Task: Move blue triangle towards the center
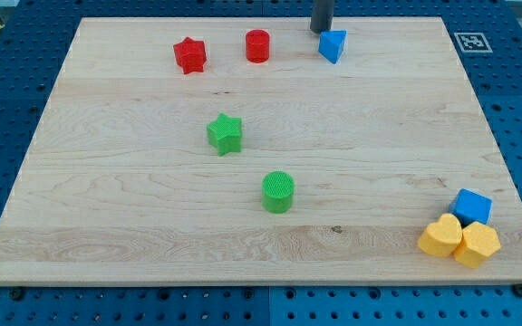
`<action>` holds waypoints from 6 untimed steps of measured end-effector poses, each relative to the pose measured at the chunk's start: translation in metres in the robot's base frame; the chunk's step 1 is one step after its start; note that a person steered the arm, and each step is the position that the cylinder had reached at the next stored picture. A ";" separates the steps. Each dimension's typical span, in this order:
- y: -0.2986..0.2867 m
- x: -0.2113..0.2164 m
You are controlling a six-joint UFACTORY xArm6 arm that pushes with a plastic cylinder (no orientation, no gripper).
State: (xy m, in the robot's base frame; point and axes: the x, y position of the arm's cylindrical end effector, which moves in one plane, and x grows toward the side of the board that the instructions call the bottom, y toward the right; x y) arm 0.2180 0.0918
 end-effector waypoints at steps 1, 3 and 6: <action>0.000 0.000; -0.036 0.000; -0.039 0.029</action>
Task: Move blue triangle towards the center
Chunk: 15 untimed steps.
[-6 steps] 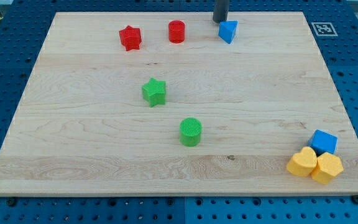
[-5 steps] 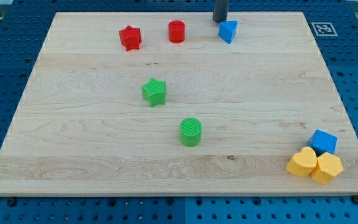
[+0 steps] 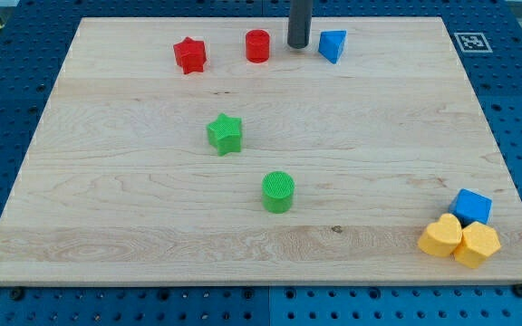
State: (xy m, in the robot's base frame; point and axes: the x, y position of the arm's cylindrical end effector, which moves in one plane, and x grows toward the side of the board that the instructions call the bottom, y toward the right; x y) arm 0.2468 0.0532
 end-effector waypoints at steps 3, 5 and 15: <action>0.098 0.029; 0.102 0.051; 0.090 0.037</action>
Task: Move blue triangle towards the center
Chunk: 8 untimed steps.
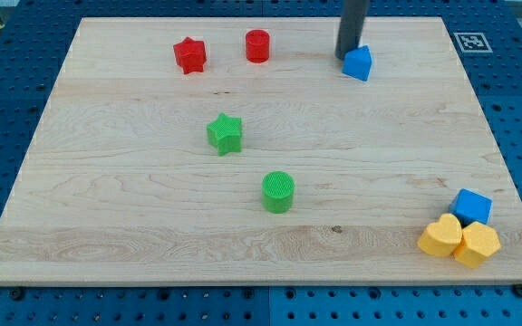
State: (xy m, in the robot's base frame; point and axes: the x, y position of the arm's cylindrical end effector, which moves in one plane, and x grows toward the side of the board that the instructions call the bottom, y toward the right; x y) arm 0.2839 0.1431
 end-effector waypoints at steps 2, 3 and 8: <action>0.038 0.024; 0.038 0.031; 0.033 0.049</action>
State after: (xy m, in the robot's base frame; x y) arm 0.3333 0.1757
